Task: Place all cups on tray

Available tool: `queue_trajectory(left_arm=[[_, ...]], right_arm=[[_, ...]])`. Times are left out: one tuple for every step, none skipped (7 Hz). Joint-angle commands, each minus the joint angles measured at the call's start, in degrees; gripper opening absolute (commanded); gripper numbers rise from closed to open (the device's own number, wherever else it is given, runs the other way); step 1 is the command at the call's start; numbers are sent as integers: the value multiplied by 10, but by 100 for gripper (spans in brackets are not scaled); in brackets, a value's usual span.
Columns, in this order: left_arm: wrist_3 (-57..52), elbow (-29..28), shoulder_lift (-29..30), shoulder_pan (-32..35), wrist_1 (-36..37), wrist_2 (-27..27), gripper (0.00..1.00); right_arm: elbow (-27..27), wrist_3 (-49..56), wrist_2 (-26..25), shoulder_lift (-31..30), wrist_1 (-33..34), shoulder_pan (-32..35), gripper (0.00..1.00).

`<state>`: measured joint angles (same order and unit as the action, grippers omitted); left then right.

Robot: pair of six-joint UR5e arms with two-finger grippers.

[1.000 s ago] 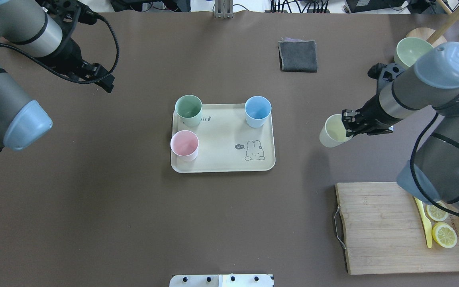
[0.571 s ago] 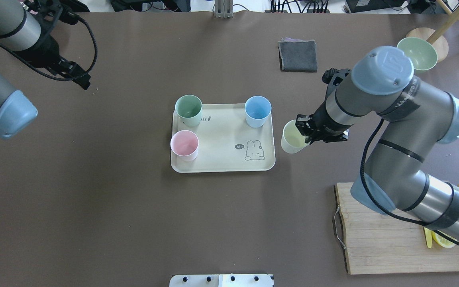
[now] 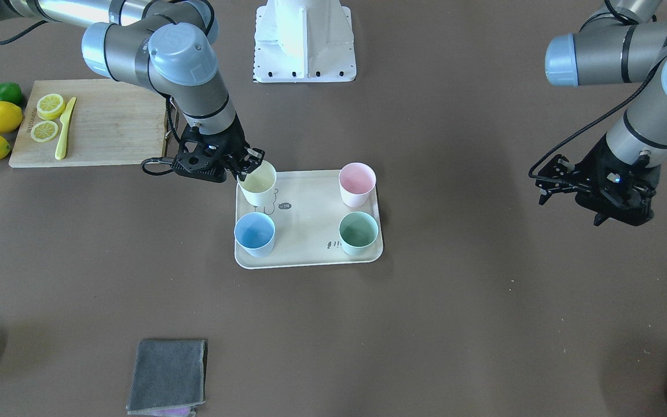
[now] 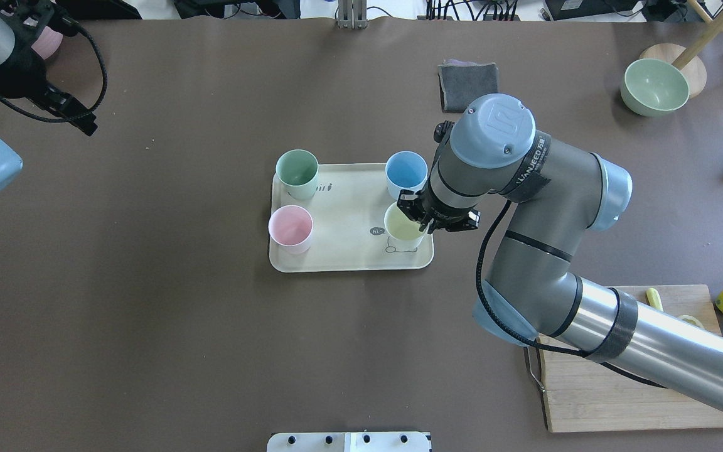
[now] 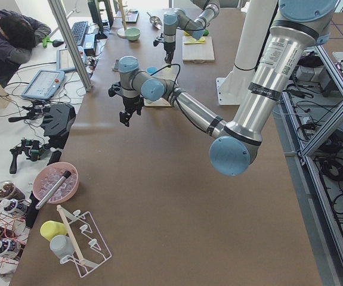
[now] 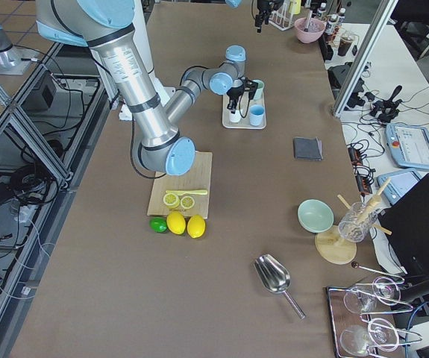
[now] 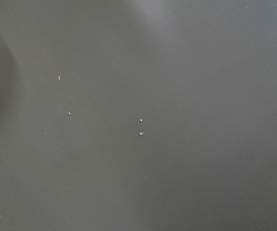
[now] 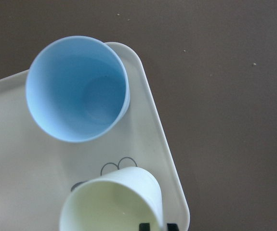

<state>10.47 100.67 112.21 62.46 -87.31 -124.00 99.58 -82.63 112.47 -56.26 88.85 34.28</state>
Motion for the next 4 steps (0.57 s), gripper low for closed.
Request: queue_trajectory(left_arm=[[0, 0, -1, 3, 5, 1, 98], [-1, -4, -1, 26, 7, -1, 99], [-2, 0, -19, 45, 3, -1, 98], [-50, 1, -50, 80, 0, -1, 98]], right_arm=[[14, 2, -21, -2, 0, -4, 99], [31, 4, -21, -6, 4, 11, 100], [43, 34, -5, -14, 7, 40, 100], [49, 68, 16, -24, 24, 78, 100]])
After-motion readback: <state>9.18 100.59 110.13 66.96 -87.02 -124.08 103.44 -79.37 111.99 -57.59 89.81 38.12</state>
